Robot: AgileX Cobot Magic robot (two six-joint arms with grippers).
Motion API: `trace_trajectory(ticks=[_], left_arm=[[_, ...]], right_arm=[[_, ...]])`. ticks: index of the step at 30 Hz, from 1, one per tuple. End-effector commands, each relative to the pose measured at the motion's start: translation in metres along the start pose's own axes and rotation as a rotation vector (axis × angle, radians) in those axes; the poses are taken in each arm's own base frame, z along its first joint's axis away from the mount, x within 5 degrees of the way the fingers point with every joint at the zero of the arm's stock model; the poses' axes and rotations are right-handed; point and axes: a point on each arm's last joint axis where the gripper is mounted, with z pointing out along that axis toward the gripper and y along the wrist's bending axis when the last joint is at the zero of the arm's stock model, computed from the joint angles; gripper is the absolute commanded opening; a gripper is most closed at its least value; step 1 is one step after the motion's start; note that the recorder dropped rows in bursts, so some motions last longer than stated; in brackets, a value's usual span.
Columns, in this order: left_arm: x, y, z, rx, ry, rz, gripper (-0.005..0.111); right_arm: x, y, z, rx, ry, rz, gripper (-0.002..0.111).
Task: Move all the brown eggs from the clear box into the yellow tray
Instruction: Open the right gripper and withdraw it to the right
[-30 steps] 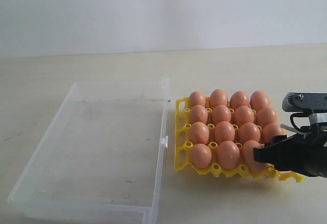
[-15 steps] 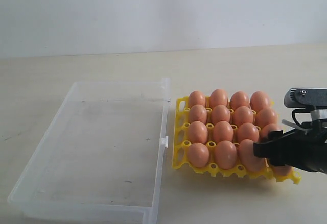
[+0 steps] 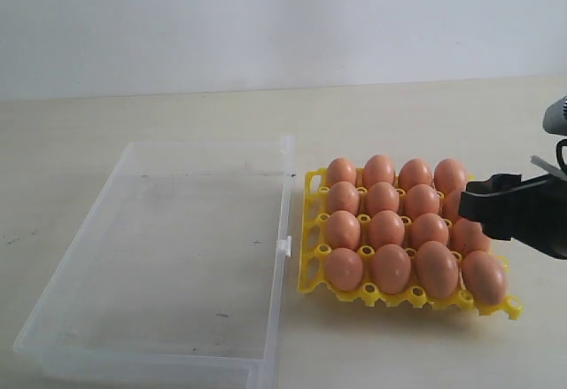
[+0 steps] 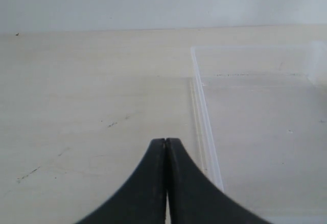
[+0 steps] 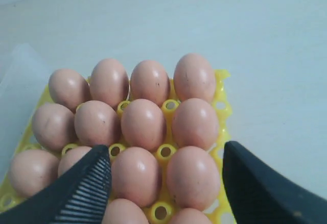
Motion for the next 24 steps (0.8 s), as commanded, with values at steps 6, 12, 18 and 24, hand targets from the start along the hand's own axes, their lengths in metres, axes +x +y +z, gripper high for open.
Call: trace_trajectory(ticks=[6,12,18,24], left_arm=[[-0.002,0.0,-0.001,-0.001,-0.017,0.001,0.0],[-0.002,0.0,-0.001,-0.001,-0.017,0.001,0.0],[-0.002,0.0,-0.001,-0.001,-0.017,0.001,0.0],[-0.002,0.0,-0.001,-0.001,-0.017,0.001,0.0]], right_arm=[[-0.008,0.002,-0.01,-0.031,-0.034,0.012,0.055],[-0.014,0.005,-0.02,-0.061,-0.082,0.022,0.051],[-0.026,0.007,-0.049,-0.126,-0.188,0.024,0.018],[-0.034,0.008,-0.088,-0.204,-0.311,-0.031,0.0]])
